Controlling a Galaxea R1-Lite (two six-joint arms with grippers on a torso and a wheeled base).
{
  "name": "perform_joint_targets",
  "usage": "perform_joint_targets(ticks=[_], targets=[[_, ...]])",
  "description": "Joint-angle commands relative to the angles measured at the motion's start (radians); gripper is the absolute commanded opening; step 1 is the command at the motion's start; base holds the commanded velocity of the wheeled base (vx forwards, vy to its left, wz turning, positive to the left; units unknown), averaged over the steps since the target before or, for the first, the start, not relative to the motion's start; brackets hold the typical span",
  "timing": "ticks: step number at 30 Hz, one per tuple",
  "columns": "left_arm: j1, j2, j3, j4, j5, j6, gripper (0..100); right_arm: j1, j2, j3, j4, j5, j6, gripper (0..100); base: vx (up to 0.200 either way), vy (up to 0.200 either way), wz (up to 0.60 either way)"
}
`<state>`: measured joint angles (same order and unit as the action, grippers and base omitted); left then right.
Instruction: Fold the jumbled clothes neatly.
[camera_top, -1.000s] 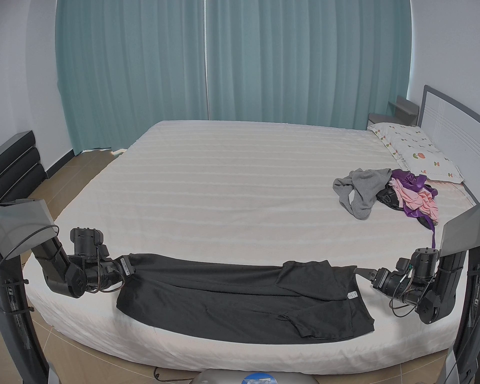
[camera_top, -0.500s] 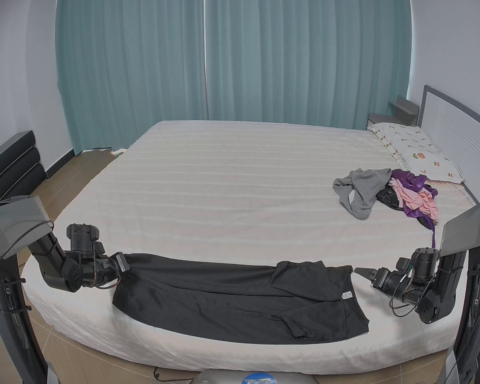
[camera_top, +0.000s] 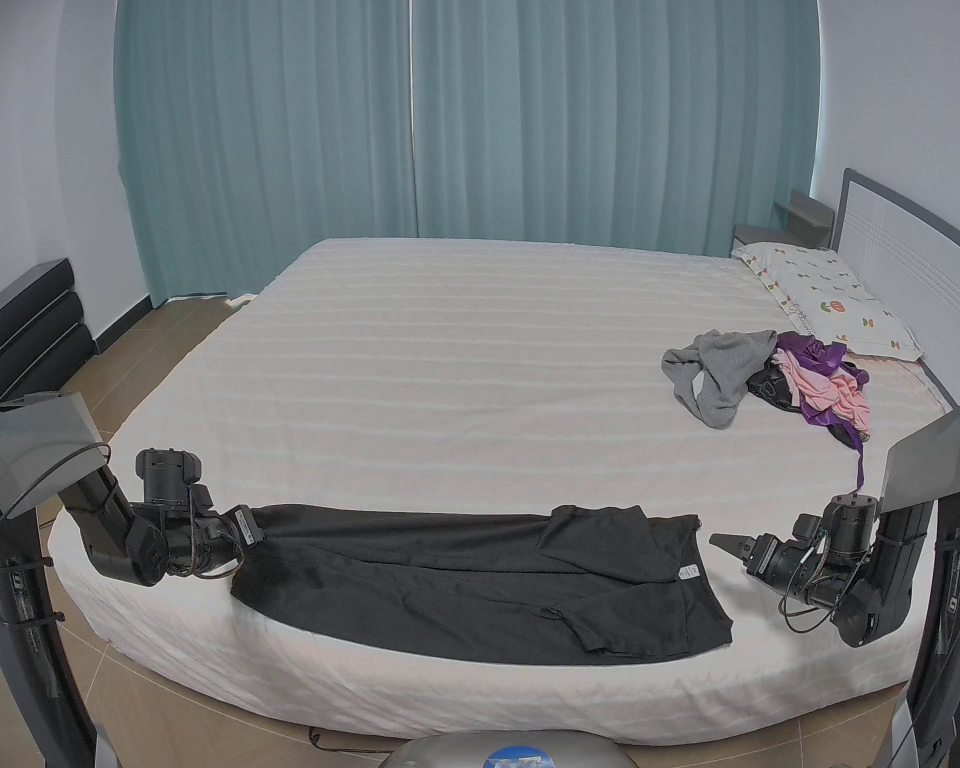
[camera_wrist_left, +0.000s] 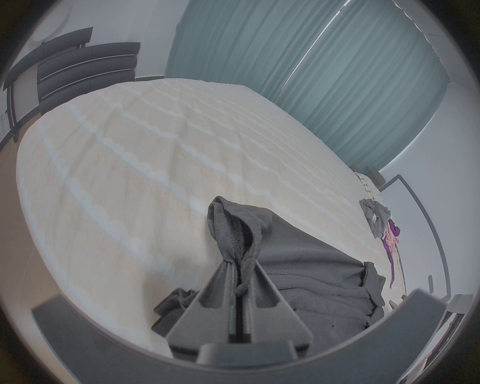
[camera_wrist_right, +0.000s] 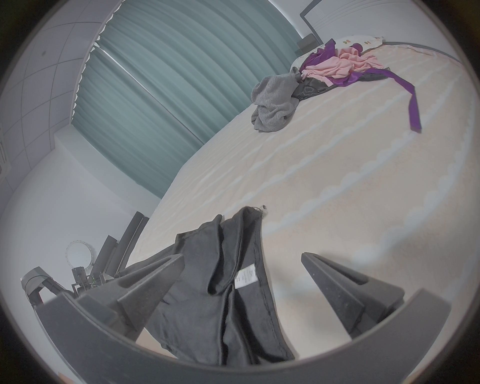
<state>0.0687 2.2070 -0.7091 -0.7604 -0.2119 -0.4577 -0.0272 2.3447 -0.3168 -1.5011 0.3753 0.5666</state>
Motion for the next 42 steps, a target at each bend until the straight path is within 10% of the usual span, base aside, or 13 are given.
perform_joint_targets(ticks=[1,22,42], targets=[[0.0,0.01,-0.019,-0.003,0.0,-0.003,0,0.0,0.002,-0.002,-0.001,0.001,-0.001,100,0.0,0.0,0.0],[-0.09,-0.007,-0.085,0.018,0.025,-0.157,0,0.001,-0.004,-0.004,-0.001,0.002,0.007,100,0.0,-0.133,0.0],[-0.216,-0.113,-0.242,0.326,0.1,-0.277,0,0.006,0.007,-0.001,-0.001,0.002,0.007,100,0.0,-0.2,0.0]])
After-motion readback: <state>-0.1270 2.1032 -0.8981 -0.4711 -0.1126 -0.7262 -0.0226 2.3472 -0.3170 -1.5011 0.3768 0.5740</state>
